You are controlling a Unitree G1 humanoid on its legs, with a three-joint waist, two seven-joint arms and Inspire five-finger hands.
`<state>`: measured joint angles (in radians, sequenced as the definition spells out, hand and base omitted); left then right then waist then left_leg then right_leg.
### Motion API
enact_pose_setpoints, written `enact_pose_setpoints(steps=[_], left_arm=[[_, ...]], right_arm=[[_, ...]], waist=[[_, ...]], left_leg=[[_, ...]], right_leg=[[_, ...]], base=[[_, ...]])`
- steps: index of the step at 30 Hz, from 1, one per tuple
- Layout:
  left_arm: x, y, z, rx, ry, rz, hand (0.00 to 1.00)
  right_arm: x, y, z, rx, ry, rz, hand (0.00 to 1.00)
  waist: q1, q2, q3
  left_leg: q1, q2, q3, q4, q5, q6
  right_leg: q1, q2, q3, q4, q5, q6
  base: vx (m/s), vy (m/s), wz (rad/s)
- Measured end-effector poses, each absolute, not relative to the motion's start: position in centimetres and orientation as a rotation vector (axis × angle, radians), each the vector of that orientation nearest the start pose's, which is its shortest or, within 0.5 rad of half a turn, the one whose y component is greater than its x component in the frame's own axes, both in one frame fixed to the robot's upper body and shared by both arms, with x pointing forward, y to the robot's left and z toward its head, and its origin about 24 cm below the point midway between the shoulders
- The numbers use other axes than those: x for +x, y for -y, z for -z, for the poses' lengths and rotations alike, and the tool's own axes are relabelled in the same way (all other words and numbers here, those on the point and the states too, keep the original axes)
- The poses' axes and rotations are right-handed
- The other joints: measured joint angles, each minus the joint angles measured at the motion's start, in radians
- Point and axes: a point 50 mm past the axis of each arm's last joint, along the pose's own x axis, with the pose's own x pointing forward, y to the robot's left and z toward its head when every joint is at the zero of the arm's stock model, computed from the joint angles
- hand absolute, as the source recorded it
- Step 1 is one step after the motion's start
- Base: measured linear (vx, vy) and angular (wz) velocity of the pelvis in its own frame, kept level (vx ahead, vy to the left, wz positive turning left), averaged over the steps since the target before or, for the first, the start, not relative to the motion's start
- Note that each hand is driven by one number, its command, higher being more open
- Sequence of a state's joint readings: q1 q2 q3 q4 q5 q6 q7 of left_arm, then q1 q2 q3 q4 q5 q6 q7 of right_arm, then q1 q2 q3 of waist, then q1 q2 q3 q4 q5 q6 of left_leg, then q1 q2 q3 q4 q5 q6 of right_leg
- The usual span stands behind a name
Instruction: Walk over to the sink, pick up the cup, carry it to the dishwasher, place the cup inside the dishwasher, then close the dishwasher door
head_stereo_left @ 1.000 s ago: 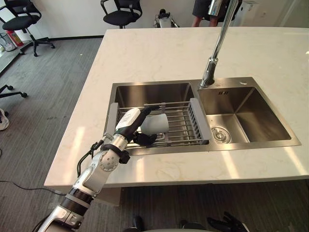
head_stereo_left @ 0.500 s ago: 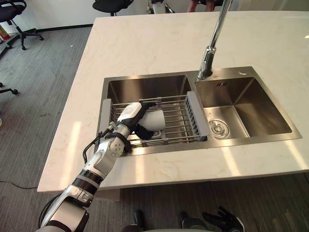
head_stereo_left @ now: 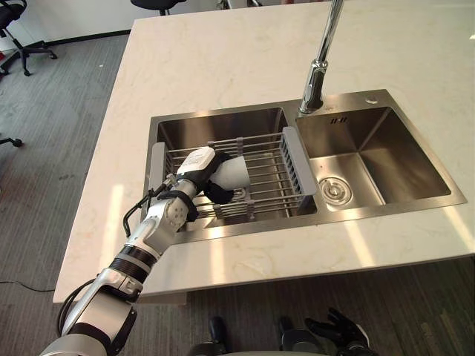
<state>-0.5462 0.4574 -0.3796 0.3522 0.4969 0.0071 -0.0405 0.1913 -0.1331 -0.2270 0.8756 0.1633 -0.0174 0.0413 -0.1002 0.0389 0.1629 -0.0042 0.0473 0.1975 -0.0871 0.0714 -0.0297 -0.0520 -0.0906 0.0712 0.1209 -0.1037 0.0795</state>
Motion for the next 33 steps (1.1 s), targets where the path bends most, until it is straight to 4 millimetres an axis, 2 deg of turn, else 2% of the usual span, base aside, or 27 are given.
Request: enact_pose_setpoints(steps=[3,8,11,15,17,21,24,27,31,33], left_arm=[[33.5,-14.3,-10.8,1.035,0.206,0.292,0.30],[30.1,-12.9,-13.3,0.685,0.392,0.243,0.30],[28.9,-12.8,-14.1,0.527,0.448,0.209,0.30],[27.3,-13.4,-13.4,0.294,0.434,0.168,0.30],[26.4,-13.9,-12.1,0.089,0.369,0.145,0.30],[25.3,-14.2,-10.0,-0.134,0.266,0.118,0.30],[24.3,-14.4,-9.2,-0.190,0.234,0.099,0.30],[23.3,-14.4,-9.6,-0.218,0.253,0.088,0.30],[22.2,-13.9,-12.3,-0.276,0.383,0.090,0.30],[21.9,-13.9,-13.6,-0.287,0.456,0.096,0.30]], right_arm=[[8.2,23.8,14.6,0.135,-0.990,0.369,0.90],[7.9,24.0,14.5,0.129,-0.985,0.381,0.90],[8.2,24.1,14.3,0.125,-0.961,0.381,0.90],[8.2,24.2,14.1,0.120,-0.943,0.384,0.90],[7.9,24.2,14.0,0.118,-0.941,0.391,0.90],[7.4,24.1,13.9,0.128,-0.940,0.425,0.90],[7.4,23.9,13.8,0.135,-0.925,0.441,0.90],[7.7,23.5,13.4,0.143,-0.895,0.447,0.90],[9.4,23.7,12.3,0.130,-0.810,0.448,0.90],[10.6,23.7,11.9,0.127,-0.773,0.449,0.90]], waist=[[0.000,-0.002,0.005],[0.003,-0.003,0.005],[0.004,-0.003,0.005],[0.008,-0.005,0.005],[0.017,-0.010,0.002],[0.032,-0.029,-0.009],[0.034,-0.047,-0.022],[0.045,-0.066,-0.033],[0.077,-0.070,-0.035],[0.085,-0.071,-0.034]], left_leg=[[-0.001,-0.001,0.000,0.000,0.000,0.000],[0.003,0.000,0.003,0.000,0.000,0.000],[0.015,0.001,0.008,0.000,0.000,0.000],[0.027,0.003,0.021,0.000,-0.001,0.000],[0.035,0.005,0.034,0.000,-0.002,-0.002],[0.043,0.009,0.050,0.000,-0.005,-0.005],[0.053,0.012,0.067,0.000,-0.012,-0.008],[0.055,0.021,0.100,0.031,-0.038,-0.010],[-0.014,0.068,0.163,0.204,-0.135,-0.008],[-0.085,0.099,0.173,0.299,-0.176,-0.004]], right_leg=[[-0.001,-0.001,0.005,0.002,0.001,0.001],[0.000,0.000,0.012,0.012,0.001,0.001],[0.003,0.003,0.022,0.022,0.000,0.001],[0.003,0.005,0.037,0.032,-0.001,0.002],[0.003,0.008,0.048,0.037,-0.001,0.002],[0.003,0.013,0.063,0.038,-0.001,0.003],[0.004,0.017,0.081,0.038,0.000,0.004],[0.005,0.023,0.110,0.038,0.007,0.009],[-0.021,0.040,0.180,0.036,0.047,0.038],[-0.057,0.047,0.165,0.035,0.075,0.055]], base=[[0.00,0.000,0.00],[0.00,-0.003,-0.01],[-0.04,-0.014,-0.09],[-0.04,-0.008,-0.11],[-0.02,-0.015,-0.14],[-0.01,-0.019,-0.12],[0.01,-0.017,-0.17],[0.02,-0.016,-0.33],[-0.03,0.000,-0.51],[-0.11,0.016,-0.34]])
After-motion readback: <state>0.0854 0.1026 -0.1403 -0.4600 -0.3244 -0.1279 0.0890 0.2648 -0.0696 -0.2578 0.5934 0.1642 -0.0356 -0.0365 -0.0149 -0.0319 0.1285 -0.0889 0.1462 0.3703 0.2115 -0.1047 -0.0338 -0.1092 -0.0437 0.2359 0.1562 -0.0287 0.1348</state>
